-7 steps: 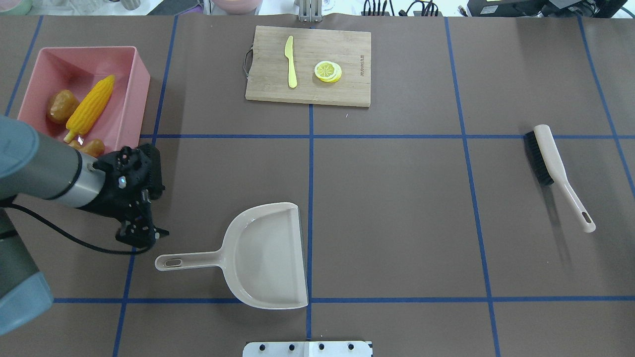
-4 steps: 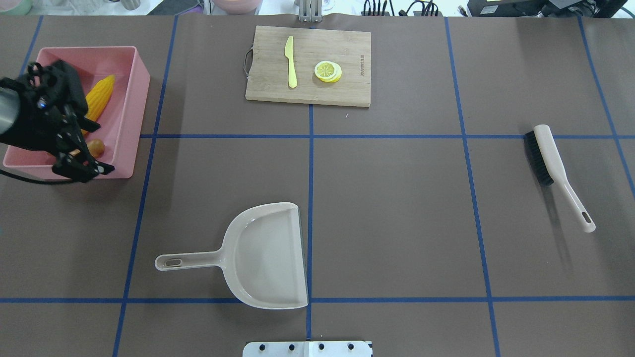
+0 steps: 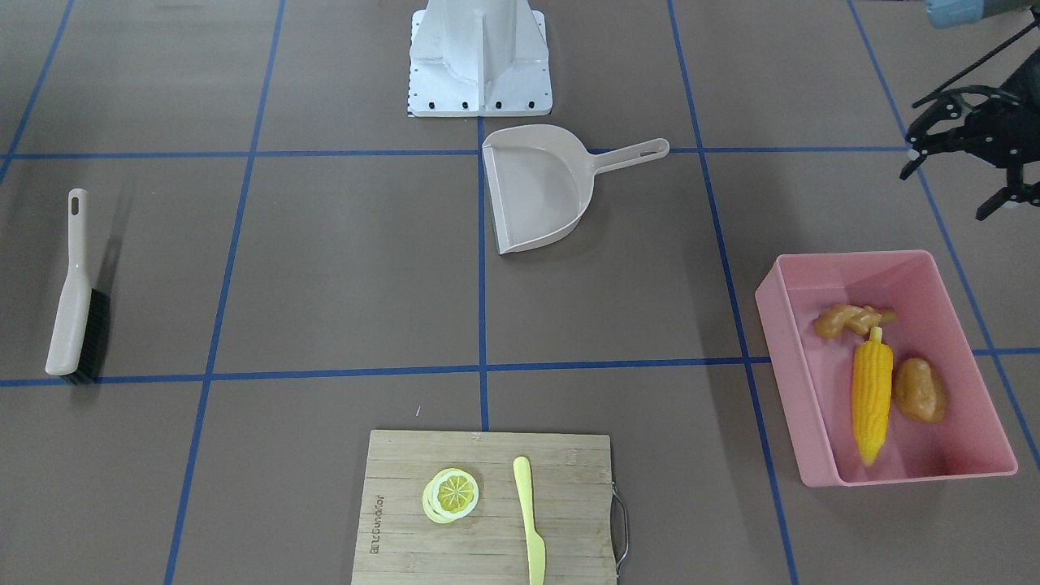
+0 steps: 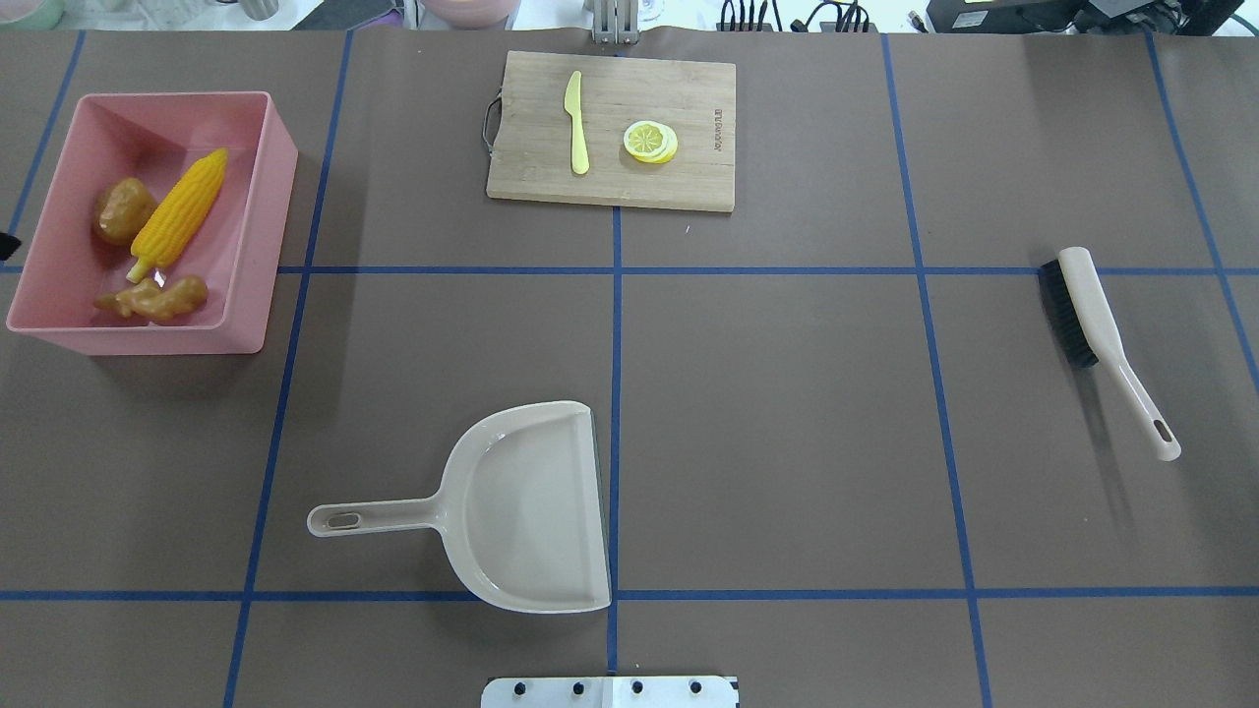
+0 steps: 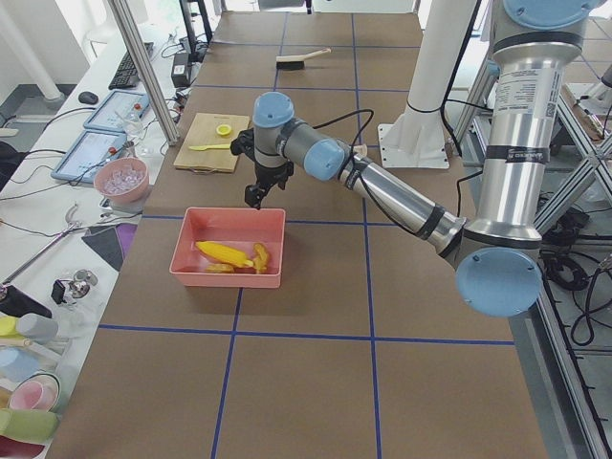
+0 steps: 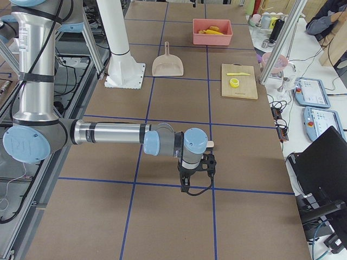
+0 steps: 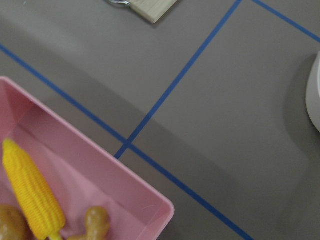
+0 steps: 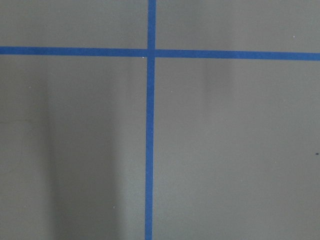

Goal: Sweep and dump trash into bin

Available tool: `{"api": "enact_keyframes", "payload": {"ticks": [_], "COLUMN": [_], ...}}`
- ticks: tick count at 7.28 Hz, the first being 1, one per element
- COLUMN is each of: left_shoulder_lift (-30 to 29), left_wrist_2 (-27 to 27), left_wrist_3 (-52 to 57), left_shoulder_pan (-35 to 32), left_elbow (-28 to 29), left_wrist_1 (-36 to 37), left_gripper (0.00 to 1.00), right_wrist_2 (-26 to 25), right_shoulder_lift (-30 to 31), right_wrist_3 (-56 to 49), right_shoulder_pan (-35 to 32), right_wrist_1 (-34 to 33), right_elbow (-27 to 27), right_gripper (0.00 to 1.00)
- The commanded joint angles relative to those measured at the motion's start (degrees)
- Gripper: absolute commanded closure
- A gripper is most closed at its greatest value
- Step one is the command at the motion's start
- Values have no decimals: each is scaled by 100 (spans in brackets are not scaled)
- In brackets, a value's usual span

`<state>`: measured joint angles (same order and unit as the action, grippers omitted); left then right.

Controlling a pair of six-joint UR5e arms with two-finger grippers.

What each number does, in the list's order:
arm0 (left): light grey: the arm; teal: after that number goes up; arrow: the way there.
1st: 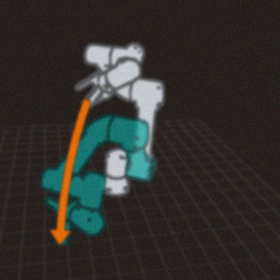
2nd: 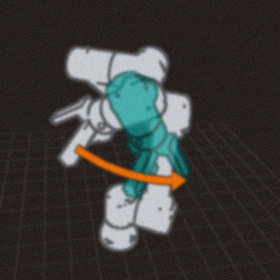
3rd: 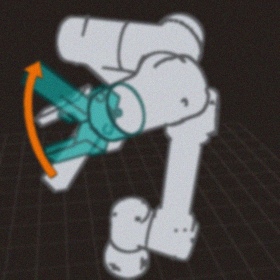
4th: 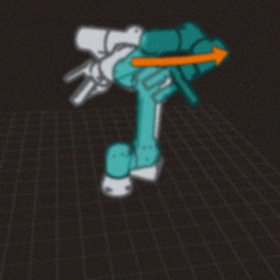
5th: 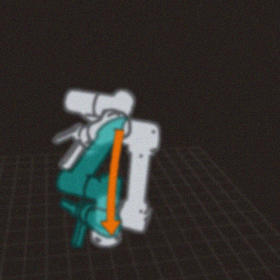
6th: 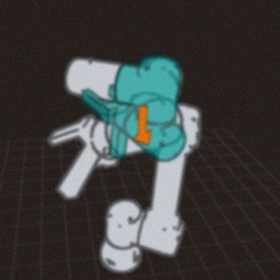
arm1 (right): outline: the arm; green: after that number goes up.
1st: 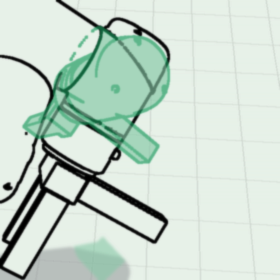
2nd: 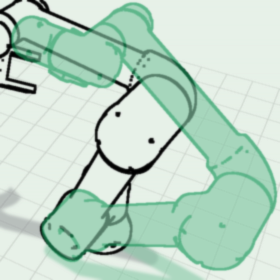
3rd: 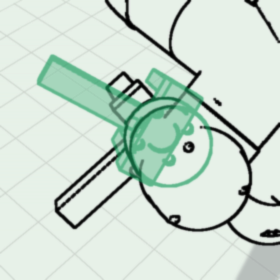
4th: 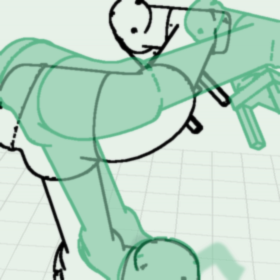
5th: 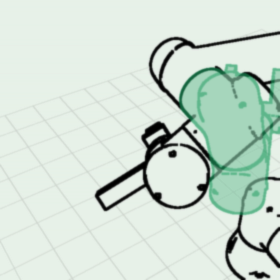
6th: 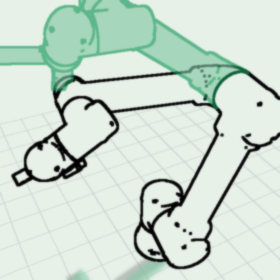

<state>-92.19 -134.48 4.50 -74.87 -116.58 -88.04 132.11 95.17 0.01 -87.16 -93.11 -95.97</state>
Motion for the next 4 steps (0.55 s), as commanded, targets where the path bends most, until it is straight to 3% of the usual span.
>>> {"api": "enact_keyframes", "payload": {"ticks": [1,2,4], "left_shoulder_lift": [411,804,1027], "left_wrist_2": [-17,-139,-745], "left_wrist_3": [15,24,51], "left_shoulder_pan": [-570,-955,-1564], "left_elbow": [187,388,1239], "left_wrist_1": [654,709,665], "left_gripper": [1,1,1], "right_wrist_2": [7,-1,-1], "right_shoulder_lift": [10,2,2], "right_wrist_3": [8,8,8], "right_shoulder_pan": [-3,-3,-12], "right_wrist_1": [-5,-5,3], "right_elbow": [-10,-18,-19], "right_gripper": [0,0,0]}}
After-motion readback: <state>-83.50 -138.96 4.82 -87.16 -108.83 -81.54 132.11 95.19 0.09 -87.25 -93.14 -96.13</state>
